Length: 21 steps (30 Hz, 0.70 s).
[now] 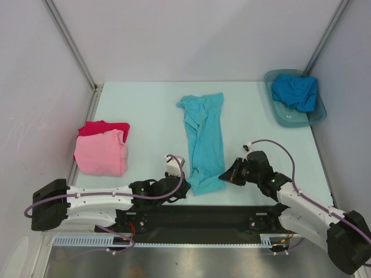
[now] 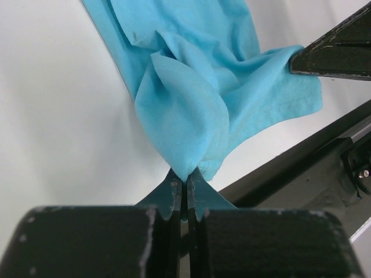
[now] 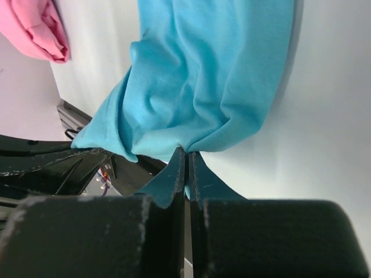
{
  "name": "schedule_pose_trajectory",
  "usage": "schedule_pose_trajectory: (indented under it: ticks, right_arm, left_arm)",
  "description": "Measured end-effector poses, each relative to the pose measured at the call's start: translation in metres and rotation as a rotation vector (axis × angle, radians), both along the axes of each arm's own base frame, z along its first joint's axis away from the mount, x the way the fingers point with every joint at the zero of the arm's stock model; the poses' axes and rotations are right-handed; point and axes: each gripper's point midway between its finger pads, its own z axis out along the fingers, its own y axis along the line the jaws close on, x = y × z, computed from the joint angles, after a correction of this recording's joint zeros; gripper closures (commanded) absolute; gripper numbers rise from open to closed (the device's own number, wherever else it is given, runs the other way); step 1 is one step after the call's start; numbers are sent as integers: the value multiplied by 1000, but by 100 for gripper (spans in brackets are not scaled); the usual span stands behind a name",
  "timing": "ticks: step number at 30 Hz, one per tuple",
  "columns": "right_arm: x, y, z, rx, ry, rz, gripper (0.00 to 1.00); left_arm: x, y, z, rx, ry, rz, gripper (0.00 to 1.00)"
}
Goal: Fold and stack the t-shirts
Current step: Fold the tshirt
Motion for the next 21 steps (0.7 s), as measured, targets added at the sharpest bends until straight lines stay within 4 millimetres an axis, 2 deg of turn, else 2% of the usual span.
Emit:
schedule_pose_trajectory:
  ticks: [6, 9, 16, 21]
  right_arm:
    - [15, 3, -10, -31, 37, -7, 100]
    - [33, 7, -1, -24, 19, -19, 100]
    - [87, 12, 37, 21, -72, -49, 100]
    - [112, 12, 39, 34, -82, -64, 100]
  left_arm:
    - [14, -2, -6, 40, -6, 11, 100]
    - [26, -7, -3, 40, -13, 18, 100]
    - [64, -15, 10, 42, -47, 48, 100]
    - [92, -19, 16, 54, -72, 68, 100]
